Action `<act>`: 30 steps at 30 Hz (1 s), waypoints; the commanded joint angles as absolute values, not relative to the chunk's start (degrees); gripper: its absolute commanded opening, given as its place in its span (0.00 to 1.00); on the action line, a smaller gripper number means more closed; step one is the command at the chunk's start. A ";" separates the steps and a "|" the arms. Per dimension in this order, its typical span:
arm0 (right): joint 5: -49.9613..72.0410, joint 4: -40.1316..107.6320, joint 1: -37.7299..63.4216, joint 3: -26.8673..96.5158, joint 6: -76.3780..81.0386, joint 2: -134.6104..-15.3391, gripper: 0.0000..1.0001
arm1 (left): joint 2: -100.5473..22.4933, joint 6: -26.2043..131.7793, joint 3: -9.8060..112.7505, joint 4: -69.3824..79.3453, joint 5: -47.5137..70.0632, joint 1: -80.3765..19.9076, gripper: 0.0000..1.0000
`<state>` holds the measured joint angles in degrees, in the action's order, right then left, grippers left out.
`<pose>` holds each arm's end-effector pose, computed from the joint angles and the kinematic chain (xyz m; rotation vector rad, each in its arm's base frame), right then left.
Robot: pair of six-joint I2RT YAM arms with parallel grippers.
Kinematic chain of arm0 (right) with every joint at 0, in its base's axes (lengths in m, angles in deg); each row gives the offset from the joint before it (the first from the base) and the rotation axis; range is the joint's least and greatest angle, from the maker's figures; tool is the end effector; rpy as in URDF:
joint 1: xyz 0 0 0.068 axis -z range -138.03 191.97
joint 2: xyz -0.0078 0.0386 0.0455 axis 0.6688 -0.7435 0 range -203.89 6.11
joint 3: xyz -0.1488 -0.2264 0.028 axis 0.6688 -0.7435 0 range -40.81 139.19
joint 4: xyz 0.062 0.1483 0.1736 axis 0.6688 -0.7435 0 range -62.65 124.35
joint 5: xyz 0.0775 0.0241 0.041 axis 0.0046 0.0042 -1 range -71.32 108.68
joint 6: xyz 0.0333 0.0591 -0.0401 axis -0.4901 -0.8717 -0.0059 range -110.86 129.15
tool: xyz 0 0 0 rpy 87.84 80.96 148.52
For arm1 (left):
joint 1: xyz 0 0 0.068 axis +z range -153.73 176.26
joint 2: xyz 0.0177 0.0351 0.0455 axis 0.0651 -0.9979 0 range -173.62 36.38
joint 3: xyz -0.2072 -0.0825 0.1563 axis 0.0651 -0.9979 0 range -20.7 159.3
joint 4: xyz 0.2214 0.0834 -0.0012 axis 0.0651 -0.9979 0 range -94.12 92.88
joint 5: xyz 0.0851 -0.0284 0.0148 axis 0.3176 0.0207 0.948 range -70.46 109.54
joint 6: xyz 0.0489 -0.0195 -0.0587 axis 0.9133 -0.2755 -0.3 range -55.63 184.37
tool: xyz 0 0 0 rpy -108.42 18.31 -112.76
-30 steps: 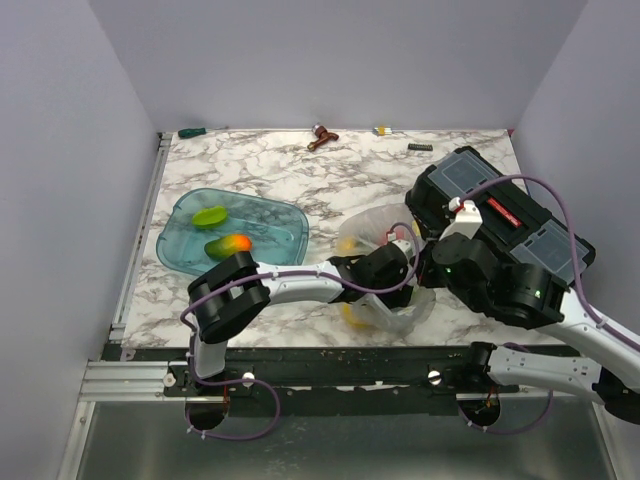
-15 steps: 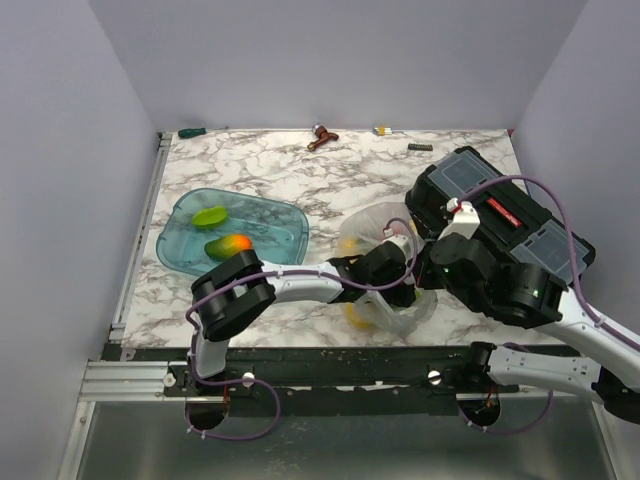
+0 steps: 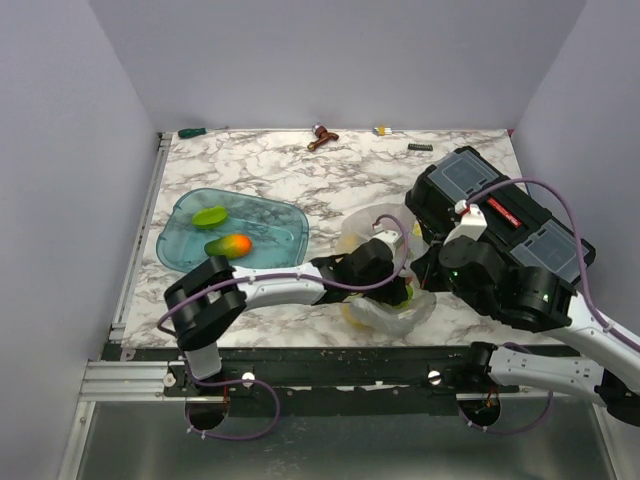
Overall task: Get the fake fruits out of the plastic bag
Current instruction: Take out the fake fruit from the plastic bag.
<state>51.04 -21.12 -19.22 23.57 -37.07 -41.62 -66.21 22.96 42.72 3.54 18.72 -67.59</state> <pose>0.0976 0.1024 0.3464 0.0160 2.1640 0.4593 0.1733 -0.3554 0.1911 0.4835 2.3933 -0.9463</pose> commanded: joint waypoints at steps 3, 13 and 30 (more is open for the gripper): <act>51.73 -19.70 -19.60 21.35 -37.70 -41.17 0.01 | -54.61 26.86 39.59 -0.02 14.97 -67.37 0.23; 52.58 -17.10 -19.62 19.75 -36.93 -43.39 0.01 | -40.66 30.00 35.27 -7.62 12.09 -67.27 0.18; 54.81 -18.94 -19.63 19.60 -36.91 -41.17 0.01 | -15.23 40.29 35.73 -27.90 19.03 -52.56 0.15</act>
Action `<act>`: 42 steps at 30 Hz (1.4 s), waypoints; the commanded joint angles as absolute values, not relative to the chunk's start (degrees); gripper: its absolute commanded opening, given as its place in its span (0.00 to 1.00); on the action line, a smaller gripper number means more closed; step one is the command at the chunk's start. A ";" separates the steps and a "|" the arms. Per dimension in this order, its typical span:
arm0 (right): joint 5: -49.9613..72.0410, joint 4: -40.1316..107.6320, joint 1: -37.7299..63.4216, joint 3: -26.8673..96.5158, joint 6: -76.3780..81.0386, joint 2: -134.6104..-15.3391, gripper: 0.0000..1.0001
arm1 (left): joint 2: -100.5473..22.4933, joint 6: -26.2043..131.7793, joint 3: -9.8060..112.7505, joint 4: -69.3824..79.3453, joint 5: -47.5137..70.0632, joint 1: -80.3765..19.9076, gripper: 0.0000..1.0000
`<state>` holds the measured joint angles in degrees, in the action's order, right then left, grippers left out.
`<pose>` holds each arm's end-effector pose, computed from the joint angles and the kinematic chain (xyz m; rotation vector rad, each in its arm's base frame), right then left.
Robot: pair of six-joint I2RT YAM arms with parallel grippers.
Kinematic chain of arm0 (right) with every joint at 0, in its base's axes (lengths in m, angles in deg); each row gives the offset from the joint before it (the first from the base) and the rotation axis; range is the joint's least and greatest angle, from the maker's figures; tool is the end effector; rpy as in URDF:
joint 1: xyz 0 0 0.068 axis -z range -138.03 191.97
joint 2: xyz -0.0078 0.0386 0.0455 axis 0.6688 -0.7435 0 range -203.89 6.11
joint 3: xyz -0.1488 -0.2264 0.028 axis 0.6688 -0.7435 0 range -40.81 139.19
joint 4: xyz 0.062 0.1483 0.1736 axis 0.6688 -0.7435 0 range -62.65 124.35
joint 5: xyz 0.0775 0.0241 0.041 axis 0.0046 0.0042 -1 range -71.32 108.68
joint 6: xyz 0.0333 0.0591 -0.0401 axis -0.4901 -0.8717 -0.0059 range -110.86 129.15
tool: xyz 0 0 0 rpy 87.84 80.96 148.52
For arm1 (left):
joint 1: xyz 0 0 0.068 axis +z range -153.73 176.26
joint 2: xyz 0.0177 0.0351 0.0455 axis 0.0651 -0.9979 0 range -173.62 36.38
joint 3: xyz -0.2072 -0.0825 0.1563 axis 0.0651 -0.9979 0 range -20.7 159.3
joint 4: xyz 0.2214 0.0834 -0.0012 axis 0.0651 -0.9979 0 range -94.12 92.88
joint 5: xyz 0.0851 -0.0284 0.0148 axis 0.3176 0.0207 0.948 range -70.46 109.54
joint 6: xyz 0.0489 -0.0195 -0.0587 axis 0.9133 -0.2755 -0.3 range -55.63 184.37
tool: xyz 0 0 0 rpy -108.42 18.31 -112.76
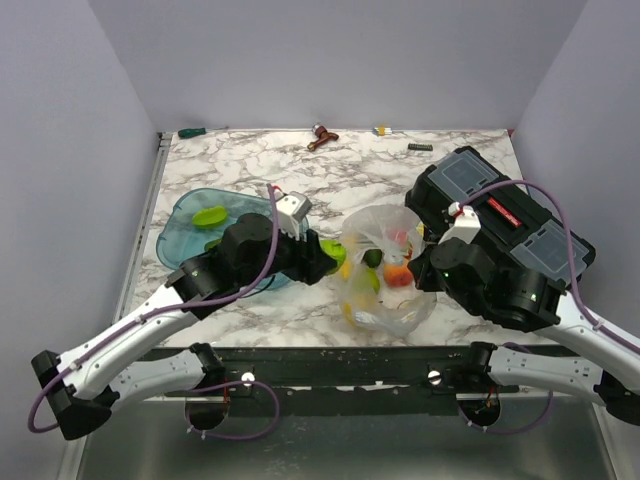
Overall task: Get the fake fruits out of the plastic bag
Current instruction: Take out the fake fruit from the plastic bag, then place the fake fruit in the bin.
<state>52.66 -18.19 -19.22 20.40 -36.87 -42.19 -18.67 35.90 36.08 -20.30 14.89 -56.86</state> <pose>0.1026 0.1082 0.3346 0.0222 2.1575 0.4213 0.1258 -0.1769 0.3443 0.5015 2.0244 -0.9923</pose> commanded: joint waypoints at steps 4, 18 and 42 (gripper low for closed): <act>54.46 -18.71 -19.59 19.65 -36.94 -41.34 0.01 | -14.45 39.61 33.89 -31.85 24.62 -46.34 0.03; 53.42 -19.17 -19.67 19.83 -37.26 -41.15 0.01 | -31.15 30.97 31.73 -36.24 36.32 -31.07 0.00; 52.94 -19.31 -19.64 20.27 -37.68 -41.99 0.01 | -46.39 31.24 27.43 -28.25 24.55 -31.06 0.30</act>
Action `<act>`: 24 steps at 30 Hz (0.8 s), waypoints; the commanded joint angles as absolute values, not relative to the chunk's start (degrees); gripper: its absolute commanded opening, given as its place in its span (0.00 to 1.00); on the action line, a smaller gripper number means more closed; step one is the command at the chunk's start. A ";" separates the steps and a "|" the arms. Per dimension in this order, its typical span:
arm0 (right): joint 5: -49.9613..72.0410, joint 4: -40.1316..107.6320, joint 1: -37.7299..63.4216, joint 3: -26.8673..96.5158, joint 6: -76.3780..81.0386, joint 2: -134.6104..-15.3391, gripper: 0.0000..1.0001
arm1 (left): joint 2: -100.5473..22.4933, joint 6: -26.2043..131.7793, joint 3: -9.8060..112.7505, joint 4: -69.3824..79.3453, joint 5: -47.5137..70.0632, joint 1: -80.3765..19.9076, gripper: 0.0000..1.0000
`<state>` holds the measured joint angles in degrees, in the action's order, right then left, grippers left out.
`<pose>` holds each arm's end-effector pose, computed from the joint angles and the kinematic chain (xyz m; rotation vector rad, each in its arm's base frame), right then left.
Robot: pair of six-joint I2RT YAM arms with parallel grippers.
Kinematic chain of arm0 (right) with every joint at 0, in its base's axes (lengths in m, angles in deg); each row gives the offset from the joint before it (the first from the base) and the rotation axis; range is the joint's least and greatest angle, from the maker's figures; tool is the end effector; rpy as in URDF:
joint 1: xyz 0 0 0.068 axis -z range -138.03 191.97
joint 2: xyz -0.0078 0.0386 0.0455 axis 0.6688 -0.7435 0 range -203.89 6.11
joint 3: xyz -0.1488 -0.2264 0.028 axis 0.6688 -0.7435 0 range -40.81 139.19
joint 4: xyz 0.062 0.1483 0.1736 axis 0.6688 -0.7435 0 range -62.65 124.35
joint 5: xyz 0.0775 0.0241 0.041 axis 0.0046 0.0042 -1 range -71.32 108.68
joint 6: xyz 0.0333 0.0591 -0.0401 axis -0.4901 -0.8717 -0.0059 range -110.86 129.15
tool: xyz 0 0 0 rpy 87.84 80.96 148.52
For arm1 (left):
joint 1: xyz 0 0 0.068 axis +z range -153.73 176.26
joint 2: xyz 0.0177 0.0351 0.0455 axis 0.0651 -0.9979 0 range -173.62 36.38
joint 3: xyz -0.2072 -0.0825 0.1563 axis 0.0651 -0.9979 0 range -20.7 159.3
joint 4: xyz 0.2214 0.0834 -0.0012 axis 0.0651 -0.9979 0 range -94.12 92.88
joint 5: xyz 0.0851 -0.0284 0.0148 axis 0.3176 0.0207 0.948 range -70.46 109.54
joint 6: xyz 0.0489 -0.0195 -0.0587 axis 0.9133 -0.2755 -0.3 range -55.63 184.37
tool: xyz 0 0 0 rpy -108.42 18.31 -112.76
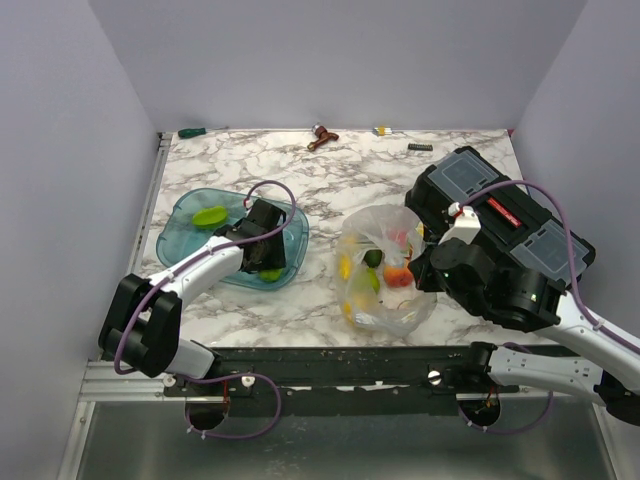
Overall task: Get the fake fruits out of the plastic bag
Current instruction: Place the fake fruit in the bin.
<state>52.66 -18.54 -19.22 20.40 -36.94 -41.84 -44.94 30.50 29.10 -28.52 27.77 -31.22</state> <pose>0.1017 0.1065 0.3347 0.0236 2.1576 0.4220 0.2367 -0.1123 0.1855 -0.1940 2.6522 -0.1621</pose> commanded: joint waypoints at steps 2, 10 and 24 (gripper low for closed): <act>52.83 -19.20 -19.64 20.36 -37.65 -42.13 0.01 | -45.96 31.48 27.34 -28.32 24.63 -31.01 0.39; 52.42 -18.77 -19.56 20.54 -37.40 -42.85 0.01 | -43.41 30.97 29.10 -30.43 24.98 -31.05 0.60; 52.34 -18.97 -19.59 20.63 -37.52 -42.39 0.01 | -30.31 32.55 34.28 -35.47 18.33 -31.03 0.94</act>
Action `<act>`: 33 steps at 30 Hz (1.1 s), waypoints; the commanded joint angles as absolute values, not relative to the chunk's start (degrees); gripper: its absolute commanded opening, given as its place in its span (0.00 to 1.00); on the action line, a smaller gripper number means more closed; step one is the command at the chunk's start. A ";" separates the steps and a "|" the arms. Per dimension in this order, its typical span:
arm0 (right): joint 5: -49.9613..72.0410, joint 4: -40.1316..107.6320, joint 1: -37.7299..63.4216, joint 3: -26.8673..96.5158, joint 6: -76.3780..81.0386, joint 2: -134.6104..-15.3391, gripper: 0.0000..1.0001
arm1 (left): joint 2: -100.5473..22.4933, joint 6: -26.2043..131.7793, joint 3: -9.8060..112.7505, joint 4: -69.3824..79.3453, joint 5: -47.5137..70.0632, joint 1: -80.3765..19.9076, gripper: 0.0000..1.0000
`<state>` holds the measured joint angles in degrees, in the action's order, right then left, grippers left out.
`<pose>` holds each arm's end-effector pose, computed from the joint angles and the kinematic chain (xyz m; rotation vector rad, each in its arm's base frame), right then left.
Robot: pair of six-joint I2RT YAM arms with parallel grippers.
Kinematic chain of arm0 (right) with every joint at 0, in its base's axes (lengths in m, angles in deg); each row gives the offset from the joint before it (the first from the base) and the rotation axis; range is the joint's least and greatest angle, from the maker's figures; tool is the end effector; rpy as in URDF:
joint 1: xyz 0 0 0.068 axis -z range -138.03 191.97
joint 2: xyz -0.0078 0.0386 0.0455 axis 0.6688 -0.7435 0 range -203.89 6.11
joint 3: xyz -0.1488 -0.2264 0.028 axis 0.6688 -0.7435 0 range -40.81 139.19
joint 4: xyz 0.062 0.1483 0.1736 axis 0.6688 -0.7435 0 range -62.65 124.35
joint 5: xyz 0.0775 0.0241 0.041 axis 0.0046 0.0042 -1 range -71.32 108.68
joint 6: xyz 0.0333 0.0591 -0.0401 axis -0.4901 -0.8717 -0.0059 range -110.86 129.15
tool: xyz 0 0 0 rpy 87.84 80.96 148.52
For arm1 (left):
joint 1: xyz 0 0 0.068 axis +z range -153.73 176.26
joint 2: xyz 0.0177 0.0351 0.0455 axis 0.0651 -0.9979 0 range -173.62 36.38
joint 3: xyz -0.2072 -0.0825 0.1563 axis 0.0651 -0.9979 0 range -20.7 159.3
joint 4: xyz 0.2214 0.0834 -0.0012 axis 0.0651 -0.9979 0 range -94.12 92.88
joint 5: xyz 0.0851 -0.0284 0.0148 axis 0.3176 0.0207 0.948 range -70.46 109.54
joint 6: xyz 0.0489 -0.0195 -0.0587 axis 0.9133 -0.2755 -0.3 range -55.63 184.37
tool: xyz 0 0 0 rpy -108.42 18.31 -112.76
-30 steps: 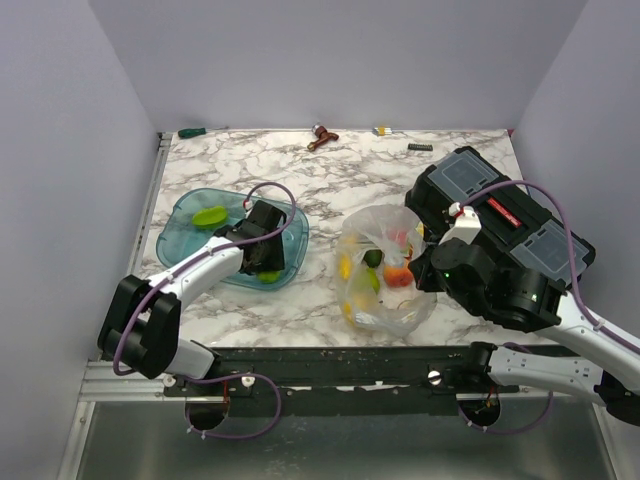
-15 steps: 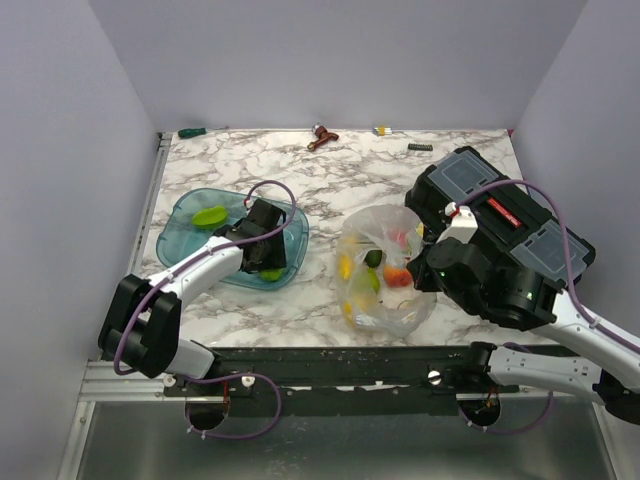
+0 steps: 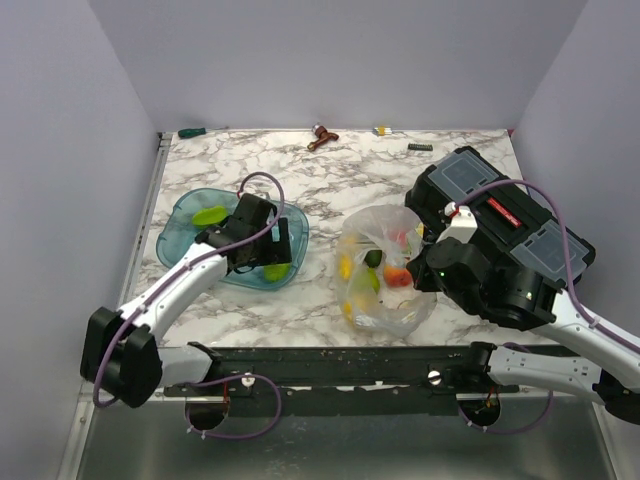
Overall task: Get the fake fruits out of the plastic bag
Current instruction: Place the fake fruit in the bin, then adjust the plastic bag at the center of the board.
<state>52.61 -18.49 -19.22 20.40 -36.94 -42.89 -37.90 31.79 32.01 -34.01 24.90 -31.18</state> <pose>0.1036 0.1102 0.3325 0.0163 2.1694 0.4068 0.2226 -0.1085 0.2222 -0.1511 2.6029 -0.2625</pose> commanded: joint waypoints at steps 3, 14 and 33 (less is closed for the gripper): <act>52.55 -18.94 -19.64 20.83 -37.51 -42.39 0.01 | -22.38 31.58 32.65 -30.37 8.05 -31.05 0.90; 49.57 -14.13 -19.60 21.88 -35.79 -40.45 0.01 | -13.63 23.75 23.94 -1.40 -12.81 -44.87 0.84; 52.70 -3.58 -19.56 39.64 -20.73 -52.60 0.01 | -15.71 26.44 25.15 -2.93 -5.52 -55.43 0.74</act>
